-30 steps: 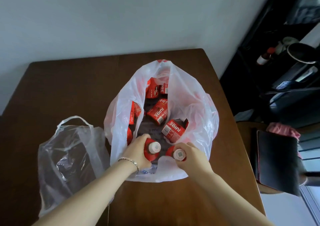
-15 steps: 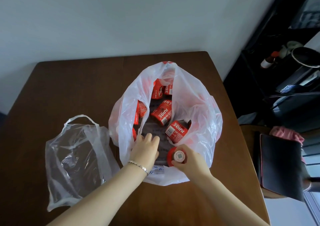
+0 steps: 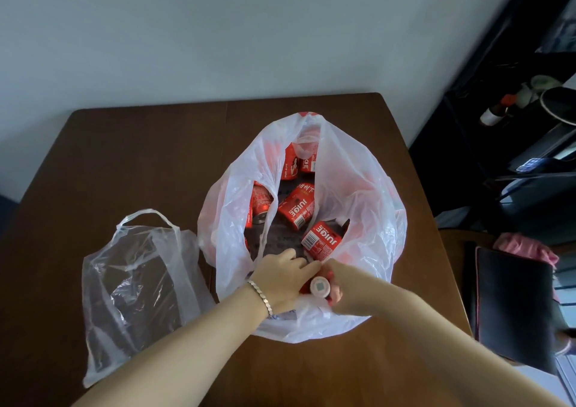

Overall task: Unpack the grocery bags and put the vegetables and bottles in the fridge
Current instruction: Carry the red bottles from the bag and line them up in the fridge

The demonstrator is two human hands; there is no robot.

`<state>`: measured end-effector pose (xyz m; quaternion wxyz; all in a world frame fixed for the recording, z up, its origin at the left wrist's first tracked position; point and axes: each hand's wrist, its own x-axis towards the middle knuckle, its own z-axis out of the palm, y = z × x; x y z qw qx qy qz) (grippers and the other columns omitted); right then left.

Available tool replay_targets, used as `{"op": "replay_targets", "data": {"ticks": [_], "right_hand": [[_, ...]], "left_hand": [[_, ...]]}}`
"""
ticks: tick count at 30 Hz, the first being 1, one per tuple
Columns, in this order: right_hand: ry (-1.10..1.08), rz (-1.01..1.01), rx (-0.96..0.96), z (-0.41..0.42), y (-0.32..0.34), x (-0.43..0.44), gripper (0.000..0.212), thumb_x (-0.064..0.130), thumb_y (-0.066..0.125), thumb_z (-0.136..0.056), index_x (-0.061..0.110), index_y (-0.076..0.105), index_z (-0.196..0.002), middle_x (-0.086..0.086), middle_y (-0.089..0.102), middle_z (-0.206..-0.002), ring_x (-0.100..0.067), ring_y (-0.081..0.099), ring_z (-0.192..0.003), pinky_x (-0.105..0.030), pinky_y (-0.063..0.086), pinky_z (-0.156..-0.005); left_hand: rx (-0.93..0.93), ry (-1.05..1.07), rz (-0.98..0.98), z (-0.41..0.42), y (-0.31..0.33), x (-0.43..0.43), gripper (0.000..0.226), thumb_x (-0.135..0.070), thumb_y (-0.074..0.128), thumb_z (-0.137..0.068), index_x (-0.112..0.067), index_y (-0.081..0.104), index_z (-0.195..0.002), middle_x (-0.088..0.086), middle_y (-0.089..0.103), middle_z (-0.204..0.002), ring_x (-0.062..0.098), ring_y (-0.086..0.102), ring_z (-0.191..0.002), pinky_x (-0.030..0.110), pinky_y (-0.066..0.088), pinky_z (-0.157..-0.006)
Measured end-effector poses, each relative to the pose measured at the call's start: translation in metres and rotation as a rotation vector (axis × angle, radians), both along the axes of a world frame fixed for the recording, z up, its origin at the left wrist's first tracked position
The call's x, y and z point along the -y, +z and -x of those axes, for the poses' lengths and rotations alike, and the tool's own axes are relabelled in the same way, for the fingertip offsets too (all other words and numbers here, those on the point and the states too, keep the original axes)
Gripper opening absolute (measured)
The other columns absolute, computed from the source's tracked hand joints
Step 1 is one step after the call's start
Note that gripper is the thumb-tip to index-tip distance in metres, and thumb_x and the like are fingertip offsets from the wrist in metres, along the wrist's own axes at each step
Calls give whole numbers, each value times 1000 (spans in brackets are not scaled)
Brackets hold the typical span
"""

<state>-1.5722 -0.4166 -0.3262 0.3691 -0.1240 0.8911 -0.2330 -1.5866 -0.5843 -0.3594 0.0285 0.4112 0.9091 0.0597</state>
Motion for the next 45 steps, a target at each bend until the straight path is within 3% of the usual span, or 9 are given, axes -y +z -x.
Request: {"op": "replay_targets", "data": {"ticks": [5, 9, 13, 17, 21, 27, 32, 39, 45], "right_hand": [[-79, -104, -79, 49, 10, -2, 29, 12, 58, -90, 15, 64, -118, -4, 64, -116, -20, 59, -105, -27, 49, -94], [-112, -112, -245, 82, -14, 15, 50, 11, 51, -91, 29, 42, -137, -4, 45, -137, -24, 51, -118, -34, 49, -95], [136, -439, -187, 87, -43, 25, 56, 49, 59, -84, 30, 40, -134, -5, 44, -131, -28, 49, -114, -40, 44, -96], [128, -484, -236, 83, -49, 27, 57, 44, 67, -79, 21, 47, -127, -7, 53, -120, -25, 54, -108, -33, 47, -87], [-70, -278, -204, 77, -27, 12, 56, 42, 75, -70, 25, 44, -113, 2, 56, -105, -17, 53, -95, -28, 52, -82], [-410, -33, -458, 40, 18, -21, 76, 46, 72, -76, 37, 29, -138, 4, 34, -132, -16, 37, -122, -27, 47, -95], [-818, 242, -484, -1, 16, -40, 60, 35, 78, -74, 35, 50, -127, 8, 37, -115, -11, 46, -111, -22, 49, -86], [-1108, 421, -474, -27, 11, -60, 46, 29, 76, -75, 36, 50, -112, 0, 47, -113, -13, 55, -96, -14, 49, -69], [-1324, 551, -472, -44, 8, -65, 42, 30, 71, -79, 25, 52, -116, -1, 56, -111, -15, 59, -96, -13, 51, -67]], "left_hand": [[62, 52, -90, 1, -4, 1, 42, -59, 43, -73, -27, 63, -91, -11, 65, -59, 11, 60, -53, 16, 43, -41], [85, 60, -48, 1, -2, 0, 40, -60, 40, -74, -29, 55, -95, -13, 62, -55, 8, 57, -53, 12, 35, -40], [88, 8, -24, 3, 0, 1, 53, -40, 78, -58, -28, 53, -102, -10, 60, -53, 11, 58, -50, 14, 39, -37], [100, 10, 14, 2, 2, 2, 90, -19, 92, -41, -33, 56, -122, -9, 59, -54, 10, 57, -50, 14, 43, -38], [83, -37, 46, 4, -1, 1, 99, -24, 93, -36, -34, 42, -121, -8, 57, -60, 10, 56, -50, 16, 45, -36], [16, -115, 21, 11, -3, -7, 73, -34, 91, -45, -27, 53, -107, -9, 67, -72, 11, 64, -57, 18, 48, -41], [80, 105, 157, 5, 13, -31, 48, -37, 47, -95, -23, 30, -139, 4, 59, -124, 25, 60, -110, 34, 49, -89], [48, 100, 278, -2, -10, -55, 36, -46, 67, -74, -29, 57, -104, 0, 69, -66, 20, 65, -50, 27, 50, -46], [47, 222, 317, 7, 3, -50, 41, -28, 39, -99, -19, 32, -138, 7, 64, -115, 28, 62, -104, 31, 48, -82]]}}
